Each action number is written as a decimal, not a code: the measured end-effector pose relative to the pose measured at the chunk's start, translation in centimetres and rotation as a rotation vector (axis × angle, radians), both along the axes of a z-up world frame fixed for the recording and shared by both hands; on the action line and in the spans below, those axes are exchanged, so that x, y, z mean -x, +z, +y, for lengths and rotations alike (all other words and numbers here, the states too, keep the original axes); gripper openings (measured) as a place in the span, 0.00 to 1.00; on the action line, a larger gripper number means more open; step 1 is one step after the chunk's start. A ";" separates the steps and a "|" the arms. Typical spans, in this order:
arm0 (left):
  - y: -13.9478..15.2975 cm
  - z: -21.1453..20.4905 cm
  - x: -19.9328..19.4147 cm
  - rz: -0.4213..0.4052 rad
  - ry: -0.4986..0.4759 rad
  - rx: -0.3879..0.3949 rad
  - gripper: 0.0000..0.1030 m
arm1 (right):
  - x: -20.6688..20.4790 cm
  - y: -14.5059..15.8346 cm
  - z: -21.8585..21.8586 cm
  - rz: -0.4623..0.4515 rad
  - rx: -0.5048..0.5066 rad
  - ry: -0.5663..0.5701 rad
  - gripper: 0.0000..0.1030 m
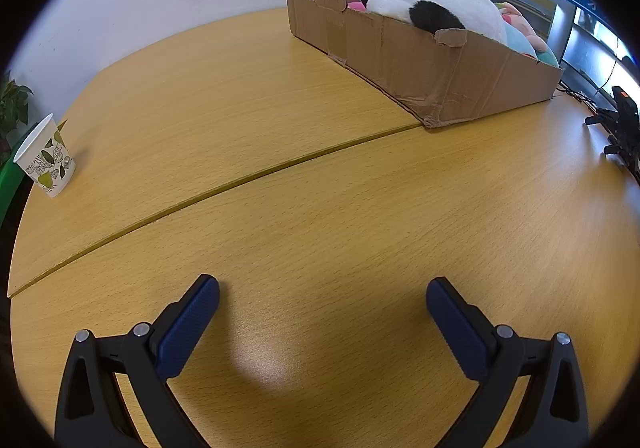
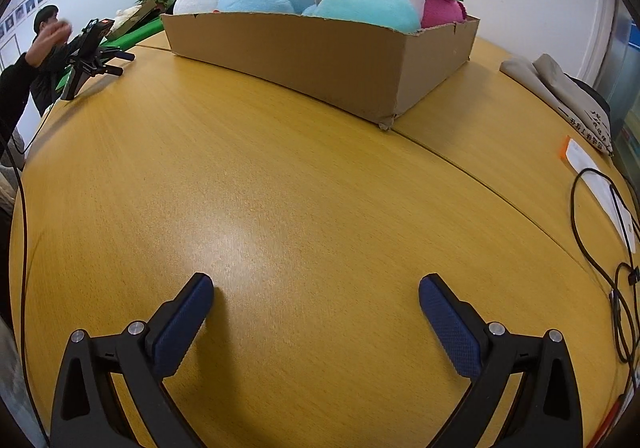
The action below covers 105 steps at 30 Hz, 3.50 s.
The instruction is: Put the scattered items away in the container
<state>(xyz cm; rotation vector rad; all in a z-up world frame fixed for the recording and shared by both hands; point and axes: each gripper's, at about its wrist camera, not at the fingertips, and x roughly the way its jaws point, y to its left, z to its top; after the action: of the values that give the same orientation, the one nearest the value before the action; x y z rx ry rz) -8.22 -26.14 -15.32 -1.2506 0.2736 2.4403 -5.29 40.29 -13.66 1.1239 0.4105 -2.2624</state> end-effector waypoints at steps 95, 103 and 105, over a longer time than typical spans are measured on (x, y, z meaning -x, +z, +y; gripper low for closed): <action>-0.2 0.8 -0.9 0.001 -0.009 0.000 1.00 | 1.0 -0.1 -0.9 -0.001 -0.004 -0.019 1.00; -0.2 0.9 -0.9 0.001 -0.009 0.000 1.00 | 1.0 -0.1 -0.9 -0.001 -0.004 -0.019 1.00; -0.2 0.9 -0.9 0.001 -0.009 0.000 1.00 | 1.0 -0.1 -0.9 -0.001 -0.004 -0.019 1.00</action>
<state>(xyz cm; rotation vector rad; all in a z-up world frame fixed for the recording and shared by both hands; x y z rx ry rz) -7.31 -25.28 -15.53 -1.2457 0.2788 2.4334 -6.25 39.43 -13.71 1.1359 0.4050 -2.2782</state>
